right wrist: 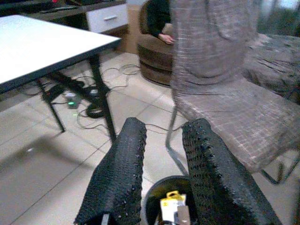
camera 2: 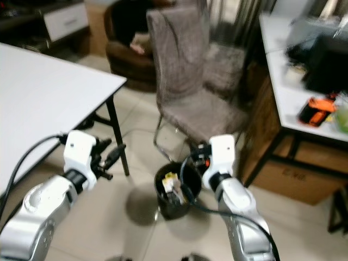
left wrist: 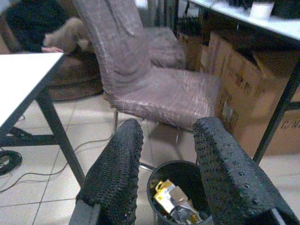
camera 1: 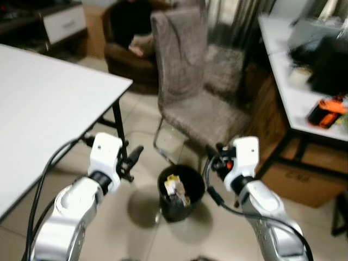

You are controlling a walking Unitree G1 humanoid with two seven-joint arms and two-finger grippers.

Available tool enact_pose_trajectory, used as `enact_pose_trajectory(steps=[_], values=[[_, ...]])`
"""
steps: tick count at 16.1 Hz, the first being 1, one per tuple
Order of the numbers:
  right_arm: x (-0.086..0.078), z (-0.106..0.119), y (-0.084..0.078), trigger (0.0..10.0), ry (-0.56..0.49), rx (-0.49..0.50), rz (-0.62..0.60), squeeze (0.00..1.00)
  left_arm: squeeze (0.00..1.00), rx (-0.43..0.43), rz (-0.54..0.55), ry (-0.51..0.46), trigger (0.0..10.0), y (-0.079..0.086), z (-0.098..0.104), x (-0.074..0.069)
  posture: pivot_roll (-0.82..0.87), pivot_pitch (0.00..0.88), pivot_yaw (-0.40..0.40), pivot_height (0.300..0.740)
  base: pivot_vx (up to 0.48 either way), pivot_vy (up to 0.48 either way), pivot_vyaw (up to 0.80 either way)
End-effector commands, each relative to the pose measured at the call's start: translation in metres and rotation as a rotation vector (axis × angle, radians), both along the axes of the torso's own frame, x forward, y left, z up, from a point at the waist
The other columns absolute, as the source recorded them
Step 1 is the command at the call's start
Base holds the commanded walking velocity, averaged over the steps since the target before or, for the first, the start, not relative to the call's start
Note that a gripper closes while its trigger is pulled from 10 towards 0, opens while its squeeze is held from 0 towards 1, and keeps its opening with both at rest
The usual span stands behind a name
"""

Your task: Picking trash to rubbish bin

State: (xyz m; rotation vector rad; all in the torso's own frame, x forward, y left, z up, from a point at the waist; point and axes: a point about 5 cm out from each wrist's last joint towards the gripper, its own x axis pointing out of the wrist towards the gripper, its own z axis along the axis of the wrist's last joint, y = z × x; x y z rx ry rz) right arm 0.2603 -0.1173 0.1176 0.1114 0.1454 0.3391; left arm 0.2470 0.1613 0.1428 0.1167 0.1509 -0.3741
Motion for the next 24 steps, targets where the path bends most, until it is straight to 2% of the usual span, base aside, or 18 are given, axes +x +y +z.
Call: enact_pose_trajectory(steps=[1,6,10,12,15,24], values=[[0.001,0.002,-0.001,10.0,-0.004,-0.013,0.001,0.0,0.0,0.003,-0.007,0.0,10.0,-0.002,0.0,-0.002,-0.02,0.03,-0.054,0.74,-0.304,0.0,0.0],[0.001,0.004,0.004,10.0,-0.015,-0.022,0.039,0.0,0.0,0.007,0.007,-0.004,10.0,0.002,0.002,-0.004,-0.01,0.033,-0.063,0.74,-0.297,0.0,0.0],[0.0,0.012,0.015,10.0,-0.053,-0.019,0.147,0.0,0.0,-0.01,0.103,-0.148,10.0,0.011,0.023,0.001,0.0,0.034,-0.067,0.74,0.0,0.0,0.13],[0.0,0.014,0.018,10.0,-0.066,-0.015,0.166,0.0,0.0,0.003,0.123,-0.167,10.0,0.014,0.027,0.001,0.0,0.034,-0.069,0.74,0.0,0.0,0.8],[0.001,0.018,0.028,10.0,-0.084,-0.016,0.247,0.0,0.0,0.01,0.147,-0.195,10.0,0.019,0.033,0.0,0.02,0.034,-0.073,0.74,0.335,0.0,0.8],[0.003,0.017,0.044,10.0,-0.097,-0.013,0.368,0.0,0.0,0.052,0.194,-0.202,10.0,0.03,0.038,-0.01,0.08,0.032,-0.112,0.74,0.36,0.0,0.8]])
